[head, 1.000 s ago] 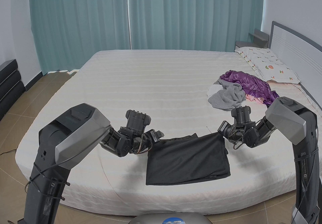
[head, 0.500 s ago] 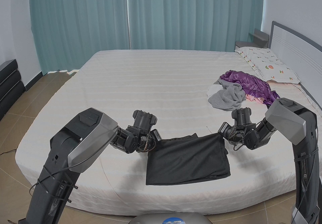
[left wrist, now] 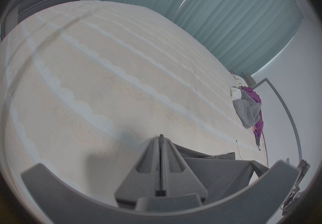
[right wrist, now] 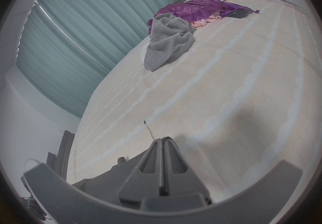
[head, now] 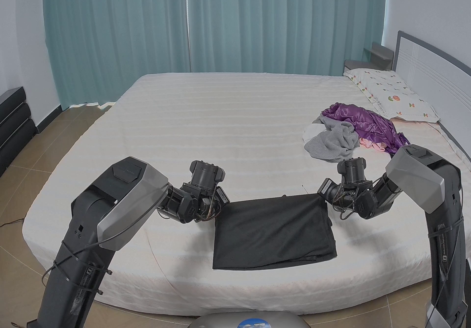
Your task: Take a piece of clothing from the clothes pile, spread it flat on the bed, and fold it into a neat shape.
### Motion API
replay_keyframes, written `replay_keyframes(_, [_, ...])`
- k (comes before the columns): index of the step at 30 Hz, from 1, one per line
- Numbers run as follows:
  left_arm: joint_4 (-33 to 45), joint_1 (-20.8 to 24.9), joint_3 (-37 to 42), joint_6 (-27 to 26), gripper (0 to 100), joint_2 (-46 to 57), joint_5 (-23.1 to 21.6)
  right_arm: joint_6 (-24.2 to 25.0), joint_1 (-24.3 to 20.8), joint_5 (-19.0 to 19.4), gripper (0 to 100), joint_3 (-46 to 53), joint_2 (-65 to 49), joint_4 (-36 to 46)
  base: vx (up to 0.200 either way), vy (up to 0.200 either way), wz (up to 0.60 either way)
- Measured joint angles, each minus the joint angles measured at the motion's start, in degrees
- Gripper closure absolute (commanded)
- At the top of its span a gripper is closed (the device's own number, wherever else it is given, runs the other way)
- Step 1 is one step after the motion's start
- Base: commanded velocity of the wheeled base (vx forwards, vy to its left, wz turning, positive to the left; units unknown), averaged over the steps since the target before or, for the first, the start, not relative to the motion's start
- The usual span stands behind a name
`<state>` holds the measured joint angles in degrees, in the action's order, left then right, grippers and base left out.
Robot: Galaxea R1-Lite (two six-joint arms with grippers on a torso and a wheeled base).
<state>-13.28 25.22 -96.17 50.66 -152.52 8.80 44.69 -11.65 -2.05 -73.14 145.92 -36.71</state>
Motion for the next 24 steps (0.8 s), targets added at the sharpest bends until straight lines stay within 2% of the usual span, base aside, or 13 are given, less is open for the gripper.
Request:
replay_keyframes(11, [0.0, -1.1, 0.4, 0.5, 100, 0.1, 0.4, -0.3, -0.2, -0.2, 100, -3.1, 2.1, 0.1, 0.000, 0.000, 0.00])
replay_keyframes(12, [0.1, -1.1, 0.4, 0.5, 0, 0.1, 0.4, -0.4, -0.2, -0.1, 100, -3.2, 2.3, 0.1, 0.000, 0.000, 0.00])
replay_keyframes(13, [0.1, -1.2, 0.4, 0.6, 0, 0.1, 0.4, -0.7, -0.3, -0.1, 0, -3.3, 2.4, 0.1, 0.000, 0.000, 0.00])
replay_keyframes(24, [0.1, -1.3, 1.0, 2.1, 0, 0.9, -0.2, 0.0, -0.7, 0.7, 0, 0.0, 0.4, -1.8, 0.000, 0.000, 0.00])
